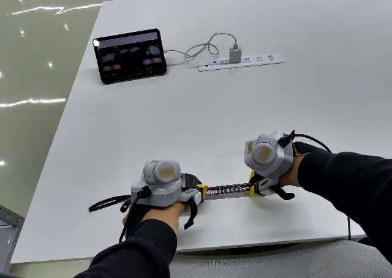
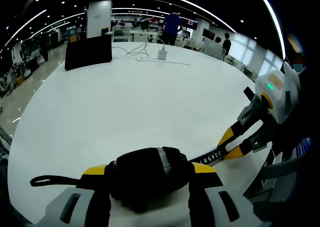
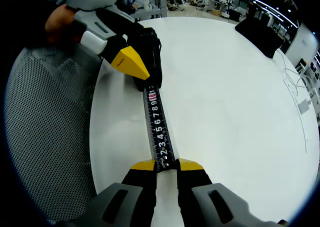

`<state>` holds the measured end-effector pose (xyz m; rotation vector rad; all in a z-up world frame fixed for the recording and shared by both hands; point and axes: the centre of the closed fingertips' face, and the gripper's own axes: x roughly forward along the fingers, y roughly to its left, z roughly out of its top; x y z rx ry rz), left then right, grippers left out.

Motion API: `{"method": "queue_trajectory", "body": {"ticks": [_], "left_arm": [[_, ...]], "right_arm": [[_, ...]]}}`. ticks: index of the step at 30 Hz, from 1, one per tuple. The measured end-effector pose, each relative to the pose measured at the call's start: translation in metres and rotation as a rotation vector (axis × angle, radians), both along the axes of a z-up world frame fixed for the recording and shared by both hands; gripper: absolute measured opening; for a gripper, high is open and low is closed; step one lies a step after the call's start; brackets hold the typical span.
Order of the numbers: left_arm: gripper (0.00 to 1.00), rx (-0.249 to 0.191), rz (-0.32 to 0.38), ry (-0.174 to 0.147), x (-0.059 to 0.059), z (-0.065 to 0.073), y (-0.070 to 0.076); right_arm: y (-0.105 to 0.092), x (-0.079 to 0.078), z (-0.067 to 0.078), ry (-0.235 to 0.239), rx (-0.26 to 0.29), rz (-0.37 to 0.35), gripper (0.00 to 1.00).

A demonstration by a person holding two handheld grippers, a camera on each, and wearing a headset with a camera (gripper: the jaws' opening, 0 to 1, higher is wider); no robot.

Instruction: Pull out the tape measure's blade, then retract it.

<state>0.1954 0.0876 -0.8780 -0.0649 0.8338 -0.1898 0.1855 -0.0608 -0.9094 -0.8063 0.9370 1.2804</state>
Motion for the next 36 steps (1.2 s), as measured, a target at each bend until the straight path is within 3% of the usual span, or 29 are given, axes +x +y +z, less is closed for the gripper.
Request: {"method": "queue_trajectory", "body": {"ticks": [36], "left_arm": [[0.59, 0.000, -0.001, -0.001, 0.000, 0.000, 0.000]], "right_arm": [[0.014, 0.001, -0.001, 0.016, 0.010, -0.009, 0.11]]}}
